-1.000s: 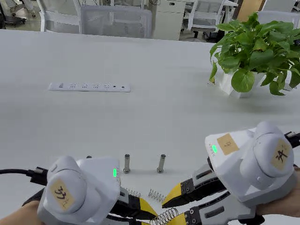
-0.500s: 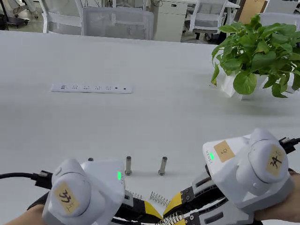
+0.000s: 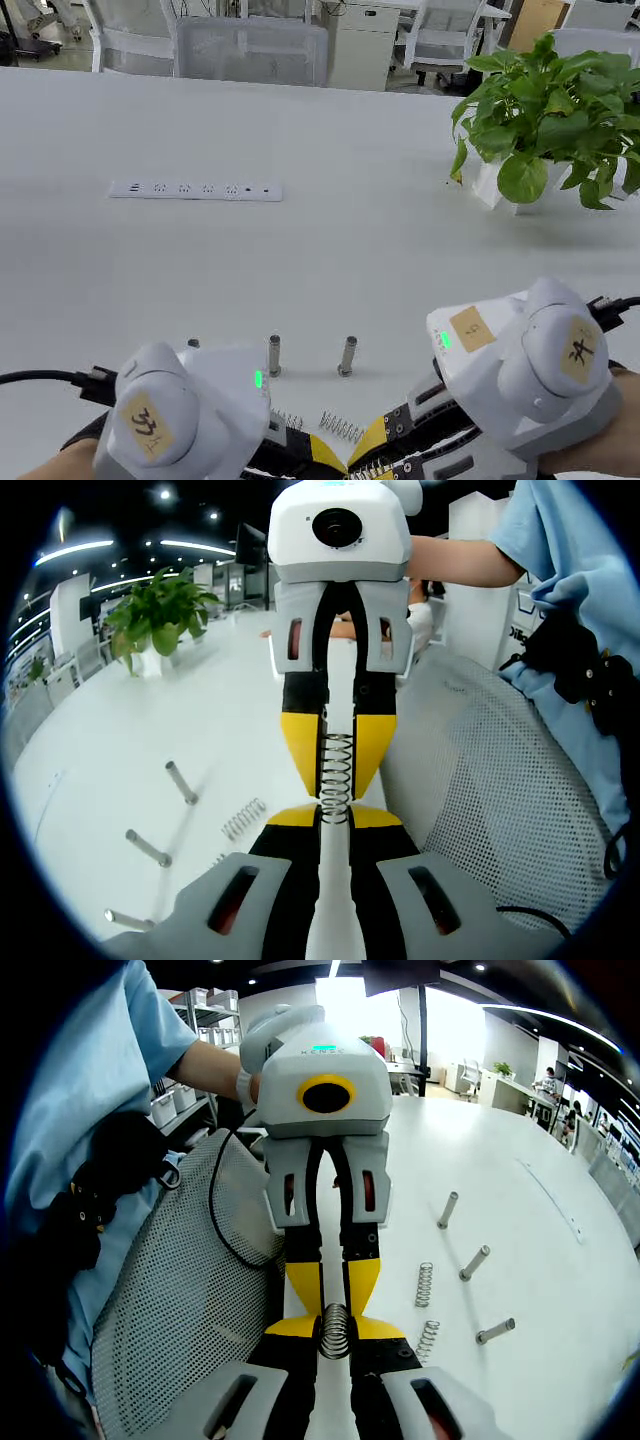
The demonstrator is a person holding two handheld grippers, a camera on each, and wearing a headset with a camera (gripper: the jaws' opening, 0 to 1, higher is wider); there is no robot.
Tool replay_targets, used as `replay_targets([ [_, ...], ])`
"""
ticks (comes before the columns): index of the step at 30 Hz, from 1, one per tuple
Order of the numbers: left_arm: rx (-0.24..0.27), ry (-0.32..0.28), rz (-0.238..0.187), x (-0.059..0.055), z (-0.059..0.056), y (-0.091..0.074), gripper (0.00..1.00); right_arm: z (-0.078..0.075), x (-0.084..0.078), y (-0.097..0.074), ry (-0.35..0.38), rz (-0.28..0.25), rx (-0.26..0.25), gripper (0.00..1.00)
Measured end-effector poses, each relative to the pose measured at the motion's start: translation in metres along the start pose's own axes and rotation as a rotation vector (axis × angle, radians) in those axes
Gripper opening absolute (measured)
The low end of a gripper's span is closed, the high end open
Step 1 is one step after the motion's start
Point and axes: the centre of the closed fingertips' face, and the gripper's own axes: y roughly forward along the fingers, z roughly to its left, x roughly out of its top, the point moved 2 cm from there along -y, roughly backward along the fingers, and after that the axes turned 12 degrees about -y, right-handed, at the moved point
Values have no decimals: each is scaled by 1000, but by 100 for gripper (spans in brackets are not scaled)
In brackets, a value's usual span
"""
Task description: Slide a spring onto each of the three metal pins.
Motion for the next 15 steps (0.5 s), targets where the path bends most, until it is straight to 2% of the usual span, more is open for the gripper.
replay_targets([
  [15, -2, -15, -8, -3, -2, 1, 6, 1, 2, 2, 11, 11, 17, 7],
])
